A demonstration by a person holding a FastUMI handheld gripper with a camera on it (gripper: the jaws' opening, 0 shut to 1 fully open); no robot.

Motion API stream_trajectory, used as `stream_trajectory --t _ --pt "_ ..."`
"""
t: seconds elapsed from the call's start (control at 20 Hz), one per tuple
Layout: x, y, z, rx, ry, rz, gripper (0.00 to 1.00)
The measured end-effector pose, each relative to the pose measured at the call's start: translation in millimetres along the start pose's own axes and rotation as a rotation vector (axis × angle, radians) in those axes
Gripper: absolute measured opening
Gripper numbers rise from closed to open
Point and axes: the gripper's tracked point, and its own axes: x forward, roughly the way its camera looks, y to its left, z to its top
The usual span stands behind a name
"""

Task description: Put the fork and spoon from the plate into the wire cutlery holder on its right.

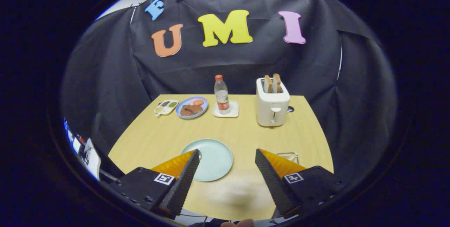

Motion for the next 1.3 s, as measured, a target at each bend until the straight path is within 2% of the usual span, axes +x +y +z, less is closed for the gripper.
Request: stream_trajectory --t 0.2,0.35,0.6,1.1,1.2,1.3 --pt "26 45 -22 0.027 0.04 0.012 0.97" --pt "51 62 -42 0.034 0.071 -0.028 0.97" --pt "95 90 -74 0.012 0.109 -0.048 0.97" --pt "176 99 -127 0.042 0.24 -0.1 0.97" --pt "184 98 -134 0.059 0.262 -0.104 0.93" --pt "186 99 -142 0.07 0.287 -0.105 0.77"
